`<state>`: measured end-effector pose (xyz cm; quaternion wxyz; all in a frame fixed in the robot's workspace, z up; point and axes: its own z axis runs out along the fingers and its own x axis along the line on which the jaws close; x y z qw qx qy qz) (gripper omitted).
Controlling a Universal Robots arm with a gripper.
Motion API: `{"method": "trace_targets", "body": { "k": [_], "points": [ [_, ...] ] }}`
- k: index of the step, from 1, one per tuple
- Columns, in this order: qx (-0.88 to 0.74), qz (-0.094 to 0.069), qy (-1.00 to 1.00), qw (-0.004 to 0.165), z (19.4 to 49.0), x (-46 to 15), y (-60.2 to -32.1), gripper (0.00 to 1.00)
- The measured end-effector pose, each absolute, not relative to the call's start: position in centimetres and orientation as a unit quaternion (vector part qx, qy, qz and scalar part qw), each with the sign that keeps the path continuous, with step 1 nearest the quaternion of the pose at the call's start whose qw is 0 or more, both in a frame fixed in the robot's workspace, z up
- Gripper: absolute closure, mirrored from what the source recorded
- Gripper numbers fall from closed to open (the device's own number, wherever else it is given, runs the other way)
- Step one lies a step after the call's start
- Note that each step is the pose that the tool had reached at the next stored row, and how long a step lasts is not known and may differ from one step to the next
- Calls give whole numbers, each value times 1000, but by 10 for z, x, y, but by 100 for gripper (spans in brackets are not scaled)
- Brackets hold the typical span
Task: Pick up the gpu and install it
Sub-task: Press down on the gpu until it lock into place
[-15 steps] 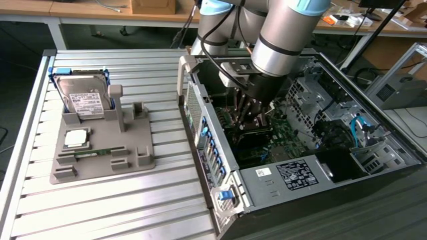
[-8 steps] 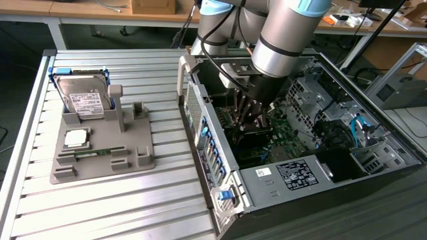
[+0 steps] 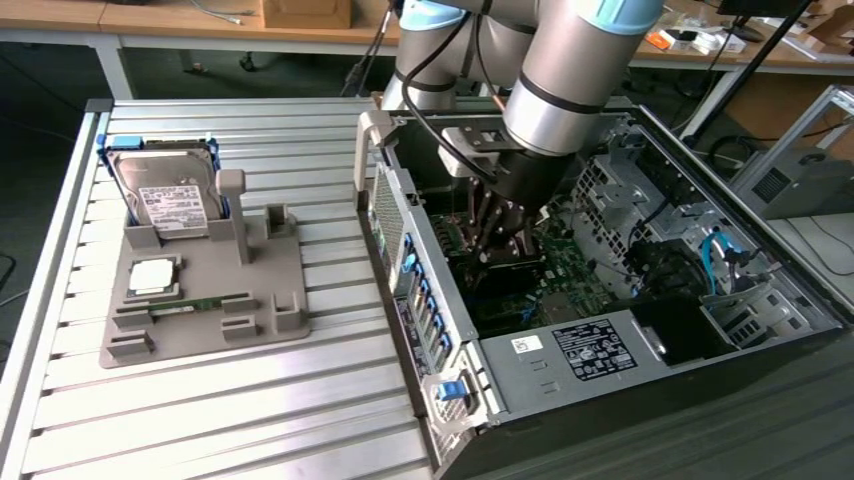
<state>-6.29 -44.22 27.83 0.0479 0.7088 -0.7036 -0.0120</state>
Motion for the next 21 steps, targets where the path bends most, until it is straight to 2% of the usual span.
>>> {"method": "trace_targets", "body": {
  "k": [21],
  "points": [
    [709,-13,-704,47,276,-66,-446,89]
  ]
}}
